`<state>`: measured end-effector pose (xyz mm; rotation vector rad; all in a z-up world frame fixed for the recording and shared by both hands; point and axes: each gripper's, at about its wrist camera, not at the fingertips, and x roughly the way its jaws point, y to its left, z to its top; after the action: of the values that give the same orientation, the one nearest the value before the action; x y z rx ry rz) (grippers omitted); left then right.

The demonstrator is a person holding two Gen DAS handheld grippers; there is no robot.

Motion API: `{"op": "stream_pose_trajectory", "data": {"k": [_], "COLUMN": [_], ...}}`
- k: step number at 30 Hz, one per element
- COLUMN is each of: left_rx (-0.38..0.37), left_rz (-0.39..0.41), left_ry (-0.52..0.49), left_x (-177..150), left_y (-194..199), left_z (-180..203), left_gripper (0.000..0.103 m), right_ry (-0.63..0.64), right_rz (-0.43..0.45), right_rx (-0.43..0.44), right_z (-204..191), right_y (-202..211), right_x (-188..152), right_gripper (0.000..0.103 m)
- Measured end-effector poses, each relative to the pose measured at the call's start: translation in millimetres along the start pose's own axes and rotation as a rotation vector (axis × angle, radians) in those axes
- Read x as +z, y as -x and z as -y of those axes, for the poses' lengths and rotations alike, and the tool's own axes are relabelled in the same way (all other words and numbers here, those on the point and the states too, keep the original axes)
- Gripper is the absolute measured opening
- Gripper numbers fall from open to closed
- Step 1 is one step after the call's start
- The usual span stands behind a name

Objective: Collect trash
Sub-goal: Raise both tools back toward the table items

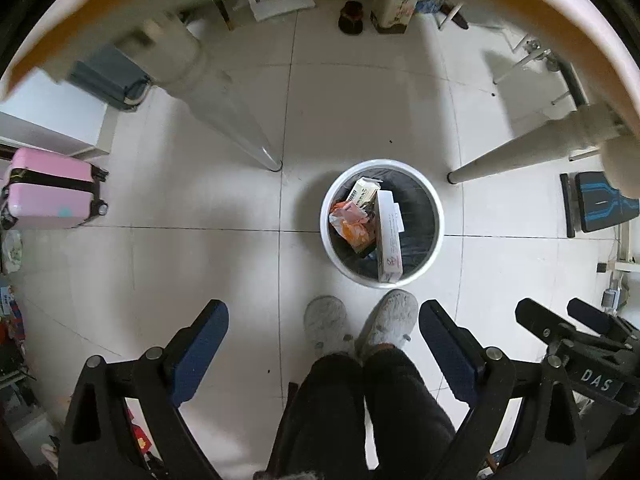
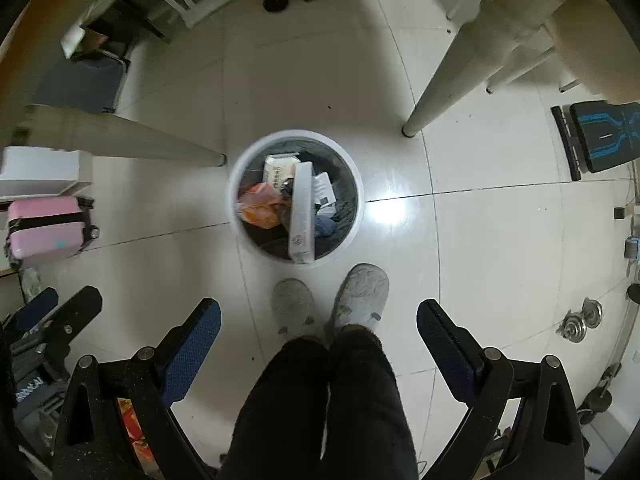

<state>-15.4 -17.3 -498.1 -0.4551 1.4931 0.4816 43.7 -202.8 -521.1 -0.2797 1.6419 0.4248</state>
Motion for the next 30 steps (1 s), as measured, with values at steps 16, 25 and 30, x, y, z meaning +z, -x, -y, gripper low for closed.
{"op": "stream_pose_trajectory", "data": {"k": [16, 25, 30], "left_rx": [-0.012, 0.051, 0.108], "left_rz": [0.12, 0.223, 0.225], "left_ry": [0.0, 0.044, 0.1], "left_x": [-17.2, 49.4, 124.9], "left_y": [150.4, 184.5, 174.0], "left_z": [-10.1, 7.3, 27.4], "left_gripper": [0.097, 0.097, 0.097], "right_ry": [-0.024, -0.049, -0.059], "right_rz": [0.131, 0.198, 0.231], "right_rx": [0.094, 0.14, 0.139], "right_z": [-24.4, -12.4, 8.2], "right_y": [207.8, 270.8, 284.6], "right_x": [-43.5, 49.9, 165.9], "right_gripper": [0.1, 0.1, 0.1]}}
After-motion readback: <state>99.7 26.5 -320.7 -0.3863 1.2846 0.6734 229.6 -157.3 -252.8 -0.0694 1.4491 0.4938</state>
